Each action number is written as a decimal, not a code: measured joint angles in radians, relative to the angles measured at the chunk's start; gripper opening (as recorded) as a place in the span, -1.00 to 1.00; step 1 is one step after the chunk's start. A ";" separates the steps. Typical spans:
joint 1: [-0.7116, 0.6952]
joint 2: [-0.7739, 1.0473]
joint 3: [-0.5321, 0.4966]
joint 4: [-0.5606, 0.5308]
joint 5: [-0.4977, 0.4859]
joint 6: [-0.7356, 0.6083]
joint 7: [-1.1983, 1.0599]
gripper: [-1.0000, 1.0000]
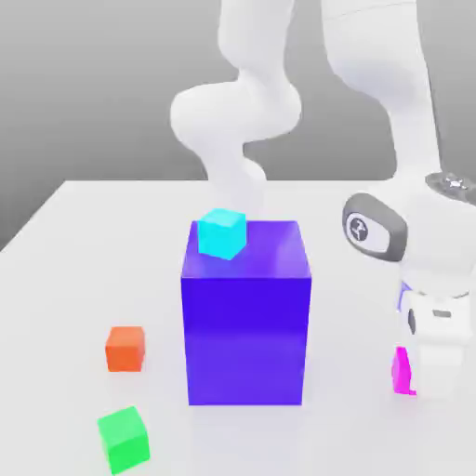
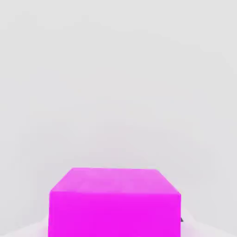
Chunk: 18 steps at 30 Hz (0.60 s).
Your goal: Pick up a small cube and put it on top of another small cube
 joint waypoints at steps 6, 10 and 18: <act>-0.166 -0.072 -0.056 0.087 0.145 -0.088 -0.188 -1.00; -0.306 -0.094 -0.134 0.152 0.236 -0.138 -0.354 -1.00; -0.555 -0.090 -0.319 0.146 0.161 -0.215 -0.613 -1.00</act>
